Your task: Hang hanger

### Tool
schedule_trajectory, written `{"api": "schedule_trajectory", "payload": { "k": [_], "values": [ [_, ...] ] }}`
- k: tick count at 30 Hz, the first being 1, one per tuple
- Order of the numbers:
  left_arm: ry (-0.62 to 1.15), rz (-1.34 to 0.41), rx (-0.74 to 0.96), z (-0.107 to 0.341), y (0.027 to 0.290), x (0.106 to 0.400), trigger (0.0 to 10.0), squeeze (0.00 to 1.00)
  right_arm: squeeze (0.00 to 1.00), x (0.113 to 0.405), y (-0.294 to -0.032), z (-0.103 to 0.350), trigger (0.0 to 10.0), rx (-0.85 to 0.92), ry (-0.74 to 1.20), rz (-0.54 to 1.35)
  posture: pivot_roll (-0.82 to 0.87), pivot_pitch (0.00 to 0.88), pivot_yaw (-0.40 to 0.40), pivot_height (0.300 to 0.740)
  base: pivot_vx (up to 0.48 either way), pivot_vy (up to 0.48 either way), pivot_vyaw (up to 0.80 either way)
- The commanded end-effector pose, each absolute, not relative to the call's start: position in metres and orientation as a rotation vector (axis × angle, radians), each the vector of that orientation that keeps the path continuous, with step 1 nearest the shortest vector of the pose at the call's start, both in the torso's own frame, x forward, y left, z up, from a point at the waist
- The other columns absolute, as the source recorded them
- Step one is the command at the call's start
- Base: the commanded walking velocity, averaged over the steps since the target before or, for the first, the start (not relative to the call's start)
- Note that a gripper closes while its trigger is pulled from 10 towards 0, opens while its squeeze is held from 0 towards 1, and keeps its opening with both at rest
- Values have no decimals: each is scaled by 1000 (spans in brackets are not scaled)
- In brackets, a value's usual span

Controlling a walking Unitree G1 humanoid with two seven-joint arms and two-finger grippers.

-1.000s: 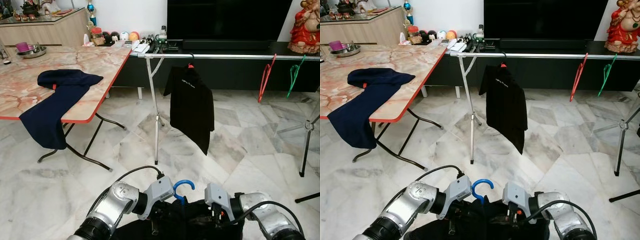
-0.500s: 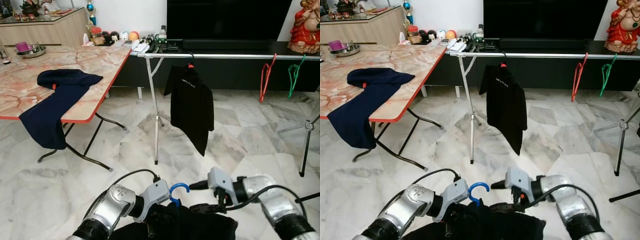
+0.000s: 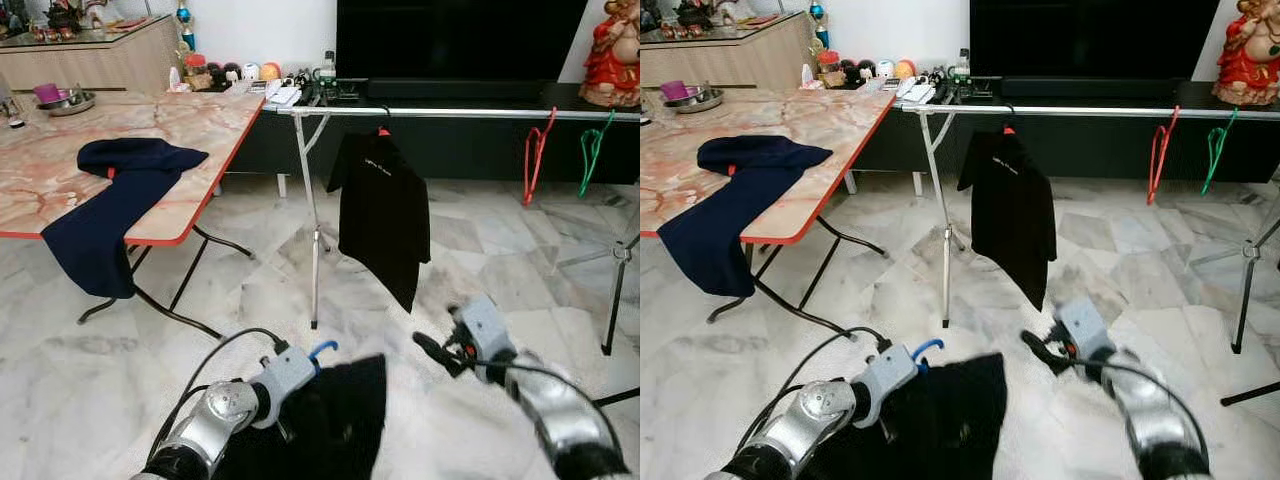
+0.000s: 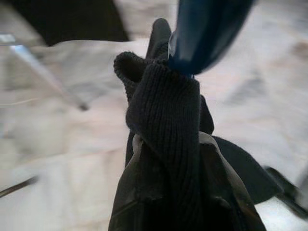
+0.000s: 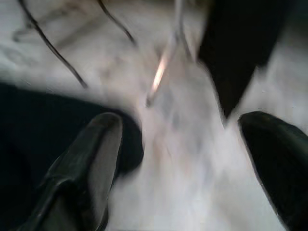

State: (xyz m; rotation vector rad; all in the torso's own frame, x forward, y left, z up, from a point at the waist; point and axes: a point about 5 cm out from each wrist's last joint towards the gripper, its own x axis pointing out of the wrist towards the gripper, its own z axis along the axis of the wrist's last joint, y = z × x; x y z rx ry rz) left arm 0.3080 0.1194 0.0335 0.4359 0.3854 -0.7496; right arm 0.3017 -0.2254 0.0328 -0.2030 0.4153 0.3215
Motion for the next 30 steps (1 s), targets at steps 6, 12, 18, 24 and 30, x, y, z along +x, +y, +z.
{"api": "schedule_trajectory", "payload": {
  "k": [6,12,18,24,30],
  "values": [
    [313,-480,250,37,158,308,10000,0,0,237,-216,-42,10000,-74,696,45,-45,0,90,740,0,0,0],
    [248,-374,118,34,177,293,10000,0,0,190,-205,-74,10000,4,827,-73,-38,0,83,740,0,0,0],
    [224,-266,117,29,200,272,10000,0,0,159,-206,-89,10000,-37,921,-135,-34,0,85,740,0,0,0],
    [233,-232,52,21,205,246,10000,0,0,150,-211,-92,10000,-92,940,-158,-52,0,92,740,0,0,0],
    [303,-224,-6,10,202,220,10000,0,0,147,-211,-93,10000,-131,951,-147,-43,0,91,740,0,0,0]
  ]
}}
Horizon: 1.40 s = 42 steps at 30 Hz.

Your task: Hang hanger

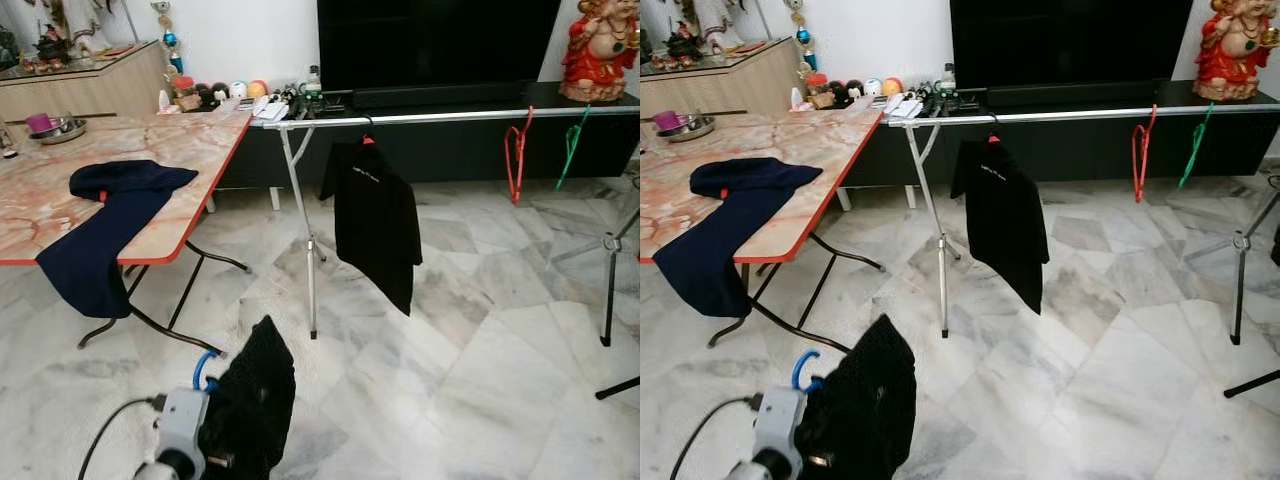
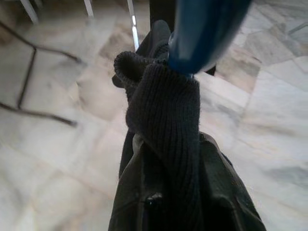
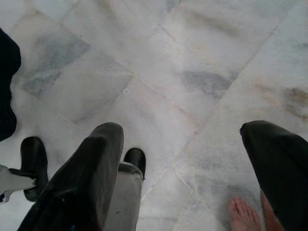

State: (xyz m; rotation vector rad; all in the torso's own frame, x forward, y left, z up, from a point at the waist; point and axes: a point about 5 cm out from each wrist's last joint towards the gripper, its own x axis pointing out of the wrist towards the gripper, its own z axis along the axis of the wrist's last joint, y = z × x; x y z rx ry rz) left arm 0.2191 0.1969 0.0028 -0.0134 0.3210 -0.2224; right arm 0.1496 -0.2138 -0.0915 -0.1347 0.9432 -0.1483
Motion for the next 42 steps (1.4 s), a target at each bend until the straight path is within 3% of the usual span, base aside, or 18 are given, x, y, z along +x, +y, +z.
{"api": "schedule_trajectory", "payload": {
  "k": [1,7,19,42],
  "values": [
    [303,-224,-6,10,202,220,10000,0,0,147,-211,-93,10000,-131,951,-147,-43,0,91,740,0,0,0],
    [295,-124,53,14,228,222,10000,0,0,144,-209,-95,10000,-137,968,-140,-37,0,84,740,0,0,0],
    [226,-156,-5,30,197,240,10000,0,0,143,-211,-95,10000,-172,989,-110,-37,0,74,740,49,0,0],
    [208,-188,19,41,186,248,10000,0,0,148,-212,-94,10000,-209,990,-68,-25,17,77,740,327,0,0]
  ]
}}
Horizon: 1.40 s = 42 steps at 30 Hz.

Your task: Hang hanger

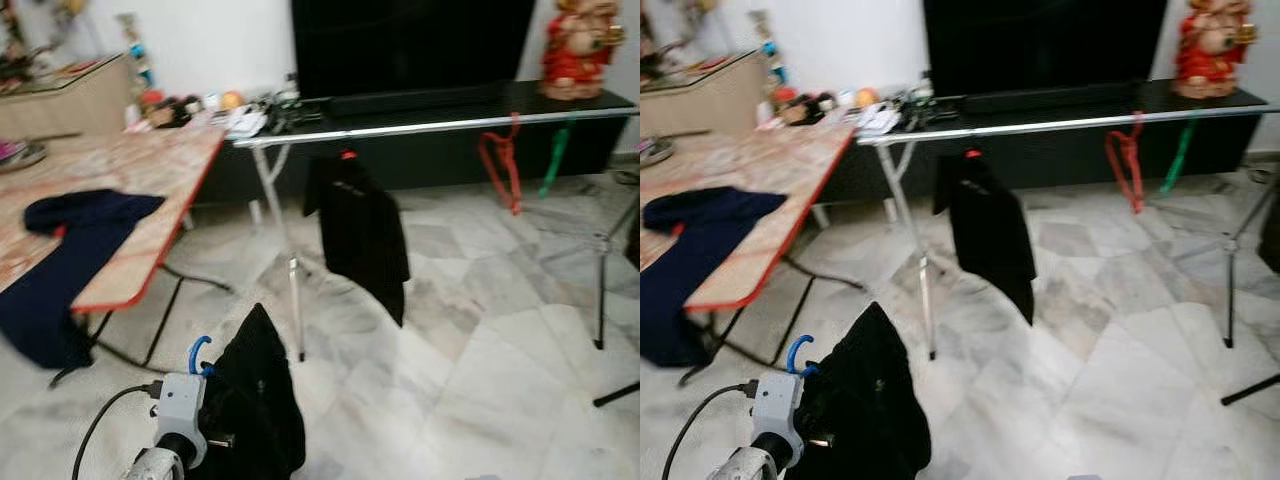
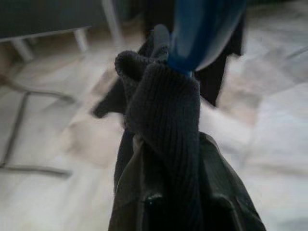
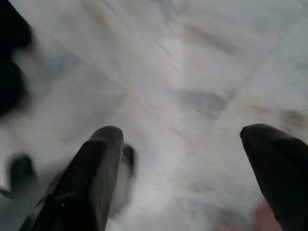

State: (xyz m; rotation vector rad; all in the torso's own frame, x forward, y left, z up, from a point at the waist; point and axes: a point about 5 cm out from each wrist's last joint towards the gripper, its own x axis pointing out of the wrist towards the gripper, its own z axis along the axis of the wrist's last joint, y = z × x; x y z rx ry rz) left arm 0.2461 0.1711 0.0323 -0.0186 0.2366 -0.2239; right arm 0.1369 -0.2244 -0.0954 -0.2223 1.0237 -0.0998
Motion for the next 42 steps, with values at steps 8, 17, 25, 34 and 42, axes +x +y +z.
{"api": "schedule_trajectory", "payload": {
  "k": [8,17,25,34,42],
  "values": [
    [210,-192,16,42,184,248,10000,0,0,148,-207,-94,10000,-208,987,-55,-28,25,72,740,285,0,0],
    [215,-180,6,41,184,247,10000,0,0,149,-204,-94,10000,-222,987,-38,-28,31,64,740,271,0,0],
    [221,-166,5,40,186,246,10000,0,0,149,-207,-94,10000,-224,984,-38,-29,37,60,740,238,0,0],
    [209,-116,-27,41,193,247,10000,0,0,148,-208,-94,10000,-225,987,-42,-28,41,61,740,0,0,0],
    [213,-144,-4,40,189,247,10000,0,0,147,-207,-95,10000,-220,988,-41,-31,43,65,740,0,-90,0]
  ]
}}
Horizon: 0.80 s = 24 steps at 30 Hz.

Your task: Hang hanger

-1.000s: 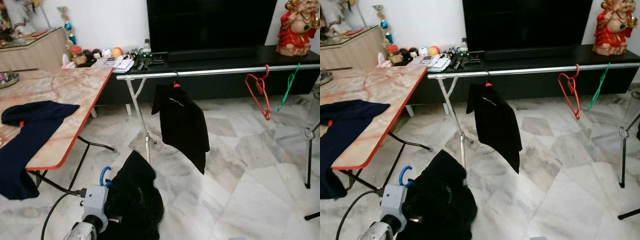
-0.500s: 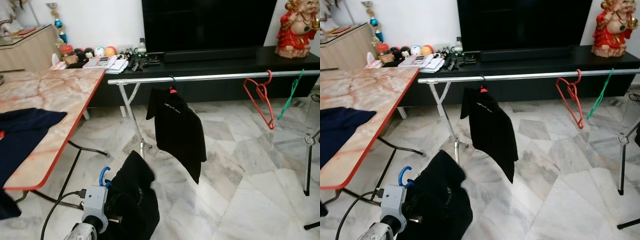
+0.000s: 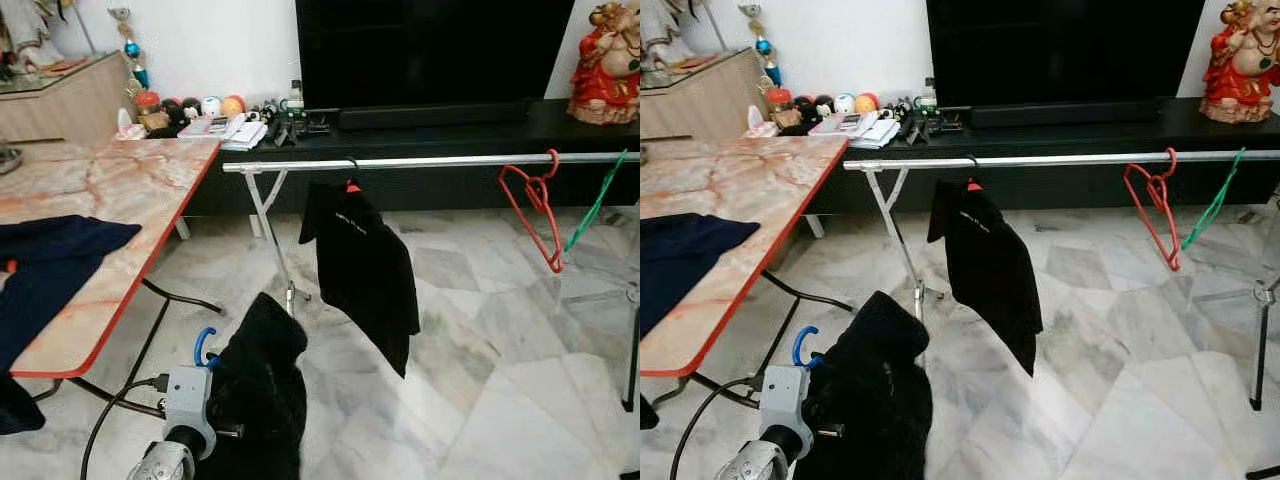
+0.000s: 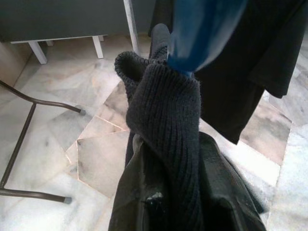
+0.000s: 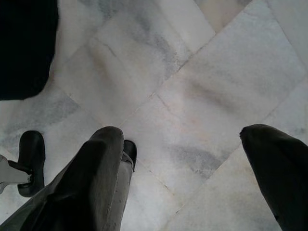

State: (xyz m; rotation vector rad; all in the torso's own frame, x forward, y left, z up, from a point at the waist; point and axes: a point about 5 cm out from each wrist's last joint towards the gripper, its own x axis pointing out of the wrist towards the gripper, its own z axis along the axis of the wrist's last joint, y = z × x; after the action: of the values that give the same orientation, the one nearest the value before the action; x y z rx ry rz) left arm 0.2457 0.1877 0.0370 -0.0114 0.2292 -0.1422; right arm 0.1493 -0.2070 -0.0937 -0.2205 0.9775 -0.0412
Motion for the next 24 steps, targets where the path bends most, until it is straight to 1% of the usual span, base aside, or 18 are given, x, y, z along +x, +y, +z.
{"api": "schedule_trajectory", "payload": {
  "k": [1,20,24],
  "values": [
    [214,-145,-3,40,189,247,10000,0,0,147,-207,-95,10000,-219,989,-42,-31,41,64,740,0,-420,0],
    [214,-148,-13,40,187,246,10000,0,0,147,-206,-95,10000,-224,987,-32,-30,40,60,740,0,-429,0],
    [214,-147,-15,39,188,246,10000,0,0,146,-206,-95,10000,-224,988,-33,-29,29,61,740,0,-411,0]
  ]
}}
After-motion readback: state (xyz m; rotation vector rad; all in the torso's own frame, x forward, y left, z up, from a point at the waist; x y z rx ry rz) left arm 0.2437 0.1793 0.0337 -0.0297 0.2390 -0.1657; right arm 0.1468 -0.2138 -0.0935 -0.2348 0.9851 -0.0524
